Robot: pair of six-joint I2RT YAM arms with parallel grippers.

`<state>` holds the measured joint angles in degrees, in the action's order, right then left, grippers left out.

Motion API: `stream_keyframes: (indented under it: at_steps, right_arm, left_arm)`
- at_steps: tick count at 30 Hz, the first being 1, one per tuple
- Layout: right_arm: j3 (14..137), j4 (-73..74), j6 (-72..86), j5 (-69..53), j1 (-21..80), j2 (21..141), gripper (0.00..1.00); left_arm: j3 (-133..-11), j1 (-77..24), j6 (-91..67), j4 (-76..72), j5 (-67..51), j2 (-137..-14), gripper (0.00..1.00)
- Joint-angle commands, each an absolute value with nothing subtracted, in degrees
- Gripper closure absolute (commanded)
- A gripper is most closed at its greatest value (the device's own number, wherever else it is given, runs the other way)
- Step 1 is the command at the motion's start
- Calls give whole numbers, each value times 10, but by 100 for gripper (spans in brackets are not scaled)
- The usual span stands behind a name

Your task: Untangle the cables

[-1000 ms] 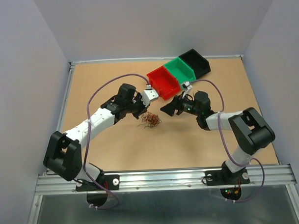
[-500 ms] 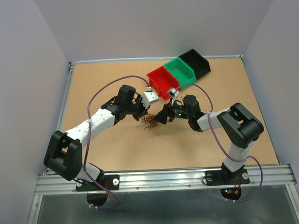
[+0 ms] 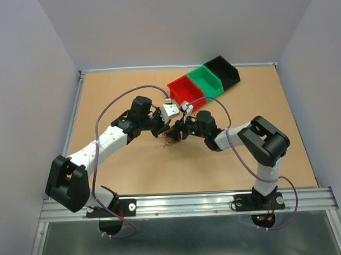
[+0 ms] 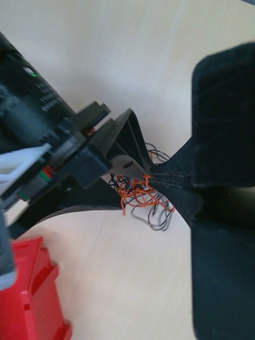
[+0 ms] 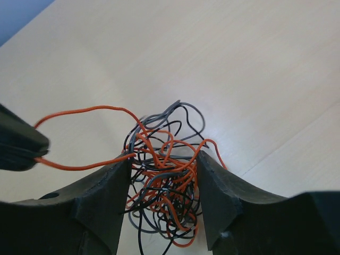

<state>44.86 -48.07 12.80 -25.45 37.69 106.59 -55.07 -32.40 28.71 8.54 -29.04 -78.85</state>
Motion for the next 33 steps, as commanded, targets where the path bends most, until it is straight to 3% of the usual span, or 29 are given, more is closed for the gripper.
stream_keyframes:
  at_steps: [1,17,20,22,23,24,33]
  right_arm:
    - [471,-539,84,-180,398,1080,44]
    - [425,-588,112,-144,397,1096,58]
    - [413,-590,110,-139,397,1083,67]
    - [406,-591,108,-138,397,1072,76]
    - [404,-591,108,-138,397,1071,88]
    - [403,-591,108,-139,398,1068,90]
    - [381,-592,107,-129,397,1059,91]
  left_arm:
    - [-576,-325,276,78,-315,-736,100]
    - [-824,-325,188,137,-247,-655,100]
    - [-867,-325,168,135,-212,-655,100]
    - [-900,-325,157,134,-190,-655,100]
    - [-910,-325,154,133,-185,-655,100]
    - [-921,-325,151,132,-178,-655,100]
    - [-1018,-326,127,95,96,-654,100]
